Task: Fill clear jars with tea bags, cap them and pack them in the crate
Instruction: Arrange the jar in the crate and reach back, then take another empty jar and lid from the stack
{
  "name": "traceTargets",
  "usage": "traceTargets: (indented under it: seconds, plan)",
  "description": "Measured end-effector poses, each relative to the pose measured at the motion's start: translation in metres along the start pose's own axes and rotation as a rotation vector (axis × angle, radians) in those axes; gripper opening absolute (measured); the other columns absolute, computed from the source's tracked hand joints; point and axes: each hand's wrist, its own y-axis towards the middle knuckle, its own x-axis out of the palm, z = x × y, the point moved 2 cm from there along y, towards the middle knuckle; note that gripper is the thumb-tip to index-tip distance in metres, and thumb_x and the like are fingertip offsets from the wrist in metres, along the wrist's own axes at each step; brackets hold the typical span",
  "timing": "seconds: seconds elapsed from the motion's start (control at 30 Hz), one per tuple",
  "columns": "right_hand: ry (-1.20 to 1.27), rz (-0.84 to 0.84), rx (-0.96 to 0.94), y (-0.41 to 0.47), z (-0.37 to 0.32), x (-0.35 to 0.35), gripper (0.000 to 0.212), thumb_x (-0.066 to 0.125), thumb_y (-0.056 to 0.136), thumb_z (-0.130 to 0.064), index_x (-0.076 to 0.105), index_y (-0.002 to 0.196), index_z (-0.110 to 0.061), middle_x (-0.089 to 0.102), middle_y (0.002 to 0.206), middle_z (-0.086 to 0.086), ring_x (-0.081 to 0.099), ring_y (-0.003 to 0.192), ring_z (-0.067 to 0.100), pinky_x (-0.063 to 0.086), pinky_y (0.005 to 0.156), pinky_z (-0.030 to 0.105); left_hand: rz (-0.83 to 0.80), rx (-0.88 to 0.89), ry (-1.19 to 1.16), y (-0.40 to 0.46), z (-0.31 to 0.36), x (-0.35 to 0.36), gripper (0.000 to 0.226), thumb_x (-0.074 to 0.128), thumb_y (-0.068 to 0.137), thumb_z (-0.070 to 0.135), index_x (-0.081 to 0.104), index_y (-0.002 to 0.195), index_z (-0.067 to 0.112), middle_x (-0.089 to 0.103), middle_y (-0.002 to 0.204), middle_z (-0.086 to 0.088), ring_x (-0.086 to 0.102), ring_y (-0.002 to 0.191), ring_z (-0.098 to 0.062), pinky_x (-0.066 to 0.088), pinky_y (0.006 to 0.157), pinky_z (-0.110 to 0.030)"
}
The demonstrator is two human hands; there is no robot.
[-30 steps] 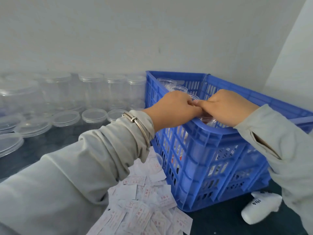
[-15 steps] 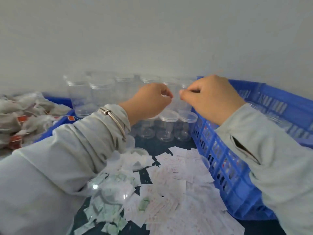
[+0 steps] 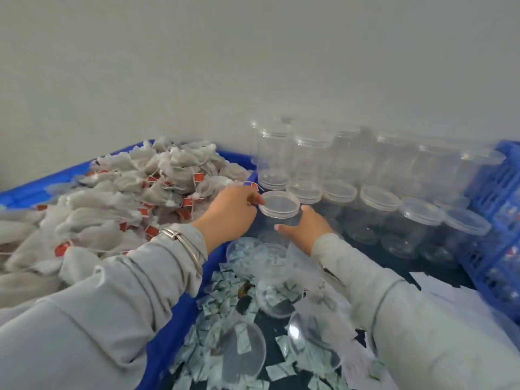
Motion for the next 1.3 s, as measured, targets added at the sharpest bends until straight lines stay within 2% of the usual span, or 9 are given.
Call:
traceTargets:
  seconds: [0.1,0.3,0.43,0.53,0.63,0.7,0.87,1.07,1.3]
  plan:
    - [0.209,0.091,0.115,0.016,-0.008,0.034,0.083,0.080,0.069,-0.045,0.040,0.134,-0.012,0.055,0.130,0.009,0.055,0.116,0.029,0.047,0.092,0.036,-0.003,-0.023,0.043,-0.002,-0.016,0.003,0.034,0.047,0.087,0.002,0.064,0.113,0.015,0.057,0.123,-0.006,0.053,0.109,-0.019,0.033,0.079,-0.016]
    - [0.341,0.218,0.126,0.023,-0.010,0.051,0.077,0.082,0.057,-0.045,0.051,0.123,-0.019,0.062,0.121,0.003,0.058,0.113,0.025,0.044,0.098,0.045,-0.039,0.125,0.136,-0.006,-0.022,0.011,0.041,0.054,0.089,0.016,0.049,0.130,0.018,0.045,0.132,-0.005,0.045,0.118,-0.019,0.027,0.085,-0.017]
    - [0.360,0.327,-0.170,0.001,-0.020,0.040,0.092,0.078,0.058,-0.043,0.038,0.137,-0.021,0.048,0.139,-0.003,0.036,0.133,0.016,0.016,0.118,0.046,0.055,0.212,-0.001,-0.010,-0.019,0.007,0.072,0.064,0.079,0.025,0.029,0.143,0.026,0.028,0.145,-0.002,0.035,0.129,-0.020,0.031,0.098,-0.022]
    - [0.209,0.335,-0.388,-0.026,-0.021,0.021,0.090,0.076,0.059,-0.039,0.033,0.137,-0.028,0.044,0.139,-0.011,0.032,0.136,0.010,-0.014,0.114,0.033,-0.009,0.235,-0.053,-0.014,-0.015,0.003,0.098,0.069,0.066,0.036,0.012,0.146,0.041,0.015,0.150,0.005,0.036,0.129,-0.024,0.039,0.102,-0.033]
    - [0.212,0.197,-0.512,-0.048,-0.009,0.000,0.085,0.081,0.058,-0.032,0.035,0.129,-0.035,0.046,0.126,-0.023,0.043,0.125,0.009,0.011,0.117,0.051,-0.115,0.272,-0.004,-0.022,-0.007,0.007,0.108,0.075,0.062,0.044,0.001,0.140,0.056,0.026,0.136,0.009,0.045,0.116,-0.016,0.043,0.094,-0.030]
    - [0.067,0.188,-0.595,-0.060,0.000,-0.011,0.086,0.082,0.062,-0.037,0.040,0.135,-0.023,0.047,0.132,-0.011,0.044,0.126,0.015,0.028,0.109,0.055,-0.139,0.312,0.057,-0.029,-0.001,0.011,0.104,0.076,0.056,0.054,0.010,0.136,0.055,0.037,0.118,0.010,0.049,0.103,-0.009,0.046,0.087,-0.027]
    - [-0.146,0.482,-0.746,-0.083,0.020,-0.023,0.075,0.069,0.064,-0.046,0.053,0.125,-0.004,0.057,0.122,0.009,0.054,0.112,0.031,0.043,0.091,0.059,-0.129,0.366,0.015,-0.042,0.016,0.025,0.091,0.082,0.049,0.056,0.027,0.122,0.049,0.054,0.105,0.014,0.053,0.091,0.001,0.042,0.072,-0.012]
    - [-0.308,0.939,-0.757,-0.104,0.039,-0.012,0.056,0.059,0.075,-0.036,0.047,0.123,-0.010,0.054,0.123,0.013,0.048,0.117,0.031,0.032,0.104,0.055,-0.271,-0.123,-0.499,-0.054,0.033,0.044,0.093,0.079,0.043,0.064,0.038,0.124,0.042,0.060,0.108,0.005,0.069,0.082,-0.012,0.058,0.063,-0.027]
    - [-0.326,1.022,-0.685,-0.117,0.063,0.007,0.049,0.054,0.079,-0.028,0.046,0.124,-0.012,0.044,0.131,0.010,0.040,0.126,0.032,0.019,0.111,0.056,-0.634,-0.370,-0.766,-0.065,0.039,0.048,0.094,0.082,0.048,0.062,0.036,0.124,0.031,0.049,0.110,-0.011,0.072,0.073,-0.027,0.058,0.065,-0.029]
